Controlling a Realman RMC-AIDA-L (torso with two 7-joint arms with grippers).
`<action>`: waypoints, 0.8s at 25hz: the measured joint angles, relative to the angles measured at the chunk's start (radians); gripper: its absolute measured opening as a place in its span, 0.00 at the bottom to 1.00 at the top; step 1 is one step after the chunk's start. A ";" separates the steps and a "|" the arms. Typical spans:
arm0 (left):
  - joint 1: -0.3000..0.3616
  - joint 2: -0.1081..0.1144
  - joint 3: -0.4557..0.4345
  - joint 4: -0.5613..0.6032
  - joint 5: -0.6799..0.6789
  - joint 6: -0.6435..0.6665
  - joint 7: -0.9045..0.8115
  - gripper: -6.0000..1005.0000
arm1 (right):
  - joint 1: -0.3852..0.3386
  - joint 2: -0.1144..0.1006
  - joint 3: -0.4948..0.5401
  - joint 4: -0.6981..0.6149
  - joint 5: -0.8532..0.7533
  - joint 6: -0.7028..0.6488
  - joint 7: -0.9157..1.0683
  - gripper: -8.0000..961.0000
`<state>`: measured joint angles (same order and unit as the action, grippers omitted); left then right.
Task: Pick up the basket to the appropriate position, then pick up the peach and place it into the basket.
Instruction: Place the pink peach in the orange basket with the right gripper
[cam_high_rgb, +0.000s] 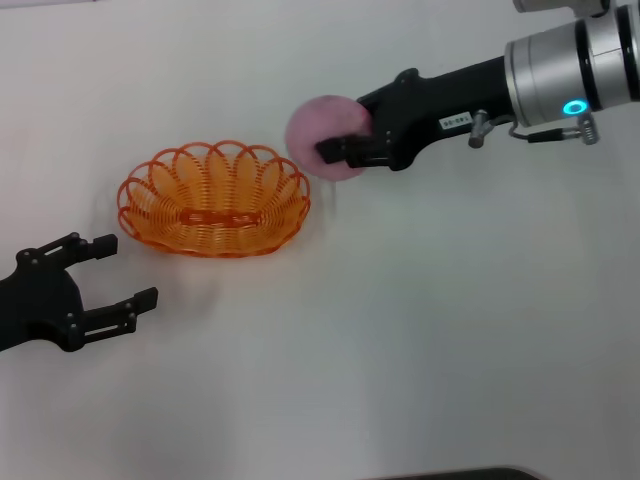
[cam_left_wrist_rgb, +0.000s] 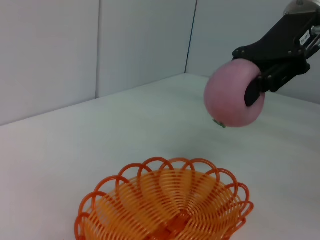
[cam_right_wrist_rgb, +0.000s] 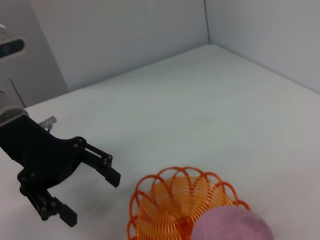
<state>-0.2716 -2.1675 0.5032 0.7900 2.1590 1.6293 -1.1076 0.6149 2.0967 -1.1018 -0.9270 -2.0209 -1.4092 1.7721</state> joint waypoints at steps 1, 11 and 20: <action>0.000 0.000 0.000 0.000 -0.002 0.000 0.000 0.85 | 0.002 0.000 -0.007 0.009 0.009 0.009 -0.008 0.35; 0.002 0.000 0.000 0.000 -0.007 0.000 -0.001 0.85 | 0.056 0.002 -0.168 0.165 0.114 0.206 -0.083 0.37; 0.003 0.000 -0.004 -0.001 -0.007 -0.002 -0.003 0.85 | 0.087 0.004 -0.262 0.227 0.189 0.297 -0.146 0.38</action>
<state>-0.2685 -2.1675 0.4989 0.7894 2.1519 1.6275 -1.1106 0.7021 2.1007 -1.3639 -0.6999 -1.8324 -1.1127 1.6256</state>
